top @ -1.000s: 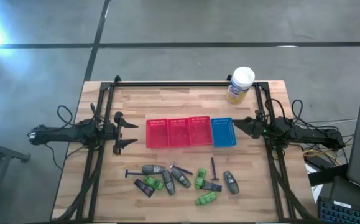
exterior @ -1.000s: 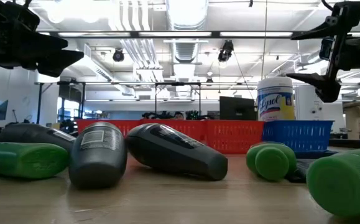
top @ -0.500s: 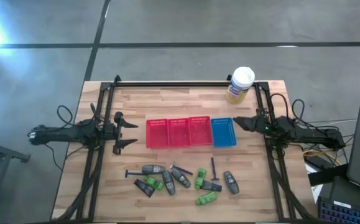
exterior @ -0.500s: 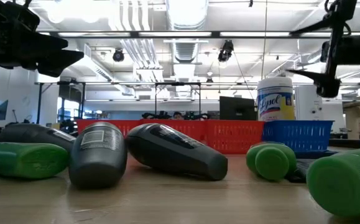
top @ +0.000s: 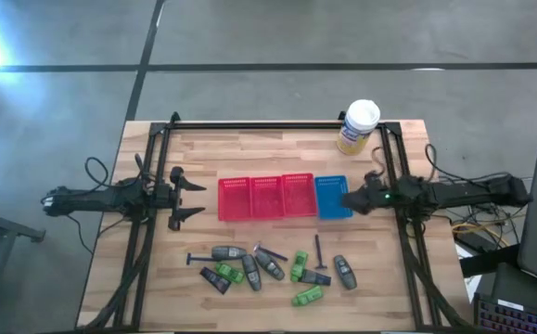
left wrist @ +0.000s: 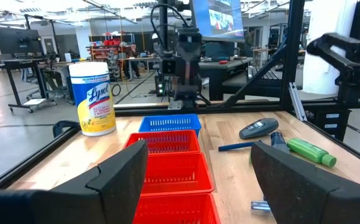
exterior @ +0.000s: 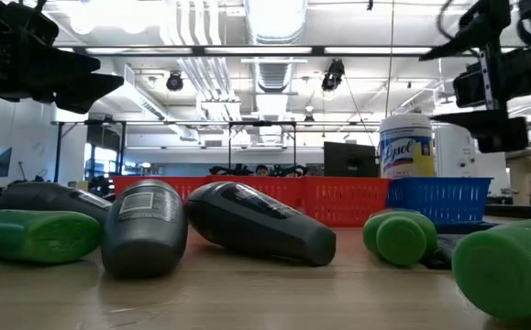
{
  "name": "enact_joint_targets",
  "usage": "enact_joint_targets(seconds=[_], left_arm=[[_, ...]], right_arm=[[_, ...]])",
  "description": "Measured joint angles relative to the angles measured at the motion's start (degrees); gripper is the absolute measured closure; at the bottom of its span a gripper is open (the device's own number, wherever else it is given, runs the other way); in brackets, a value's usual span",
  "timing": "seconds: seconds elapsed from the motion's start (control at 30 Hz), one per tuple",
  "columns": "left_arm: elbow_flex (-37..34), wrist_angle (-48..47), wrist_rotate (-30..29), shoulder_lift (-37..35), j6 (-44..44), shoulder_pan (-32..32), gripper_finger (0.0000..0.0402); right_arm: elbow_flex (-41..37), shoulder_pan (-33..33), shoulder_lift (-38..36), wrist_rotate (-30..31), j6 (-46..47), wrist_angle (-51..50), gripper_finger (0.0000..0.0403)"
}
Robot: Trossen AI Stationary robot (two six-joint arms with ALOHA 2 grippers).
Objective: Pick & Place Travel size toiletries
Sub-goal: Put the gray deodorant into the blue bin
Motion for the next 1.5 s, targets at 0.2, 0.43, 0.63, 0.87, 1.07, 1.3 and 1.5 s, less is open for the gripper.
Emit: enact_joint_targets(seconds=[0.2, 0.43, 0.63, 0.87, 1.07, 1.3, 1.5], left_arm=[[0.0, -0.02, 0.0, -0.02, 0.02, 0.0, 0.011], [0.0, 0.0, 0.0, -0.02, 0.01, 0.0, 0.011], [0.0, -0.01, 0.0, 0.0, 0.02, -0.04, 0.011], [0.0, -0.01, -0.01, 0.0, 0.01, -0.04, 0.011], [0.0, 0.0, -0.01, 0.0, 0.02, -0.02, 0.011], [0.0, 0.0, -0.02, 0.0, 0.02, -0.02, 0.011], [0.0, -0.01, -0.01, 0.0, 0.01, 0.02, 0.011]], right_arm=[[11.84, 6.74, 16.69, -14.55, 1.05, -9.34, 0.0039], [26.12, 12.9, 34.04, -24.38, 0.42, -41.5, 0.0039], [30.17, 15.34, 44.77, -29.48, 2.44, -44.74, 0.0039], [37.1, 19.18, 54.83, -30.44, 5.71, -43.85, 0.0039], [42.77, 22.06, 63.08, -27.33, 7.16, -44.09, 0.0039], [47.21, 24.75, 71.21, -25.65, 6.48, -46.56, 0.0039], [48.97, 26.81, 74.75, -22.17, 6.98, -47.39, 0.0039]])
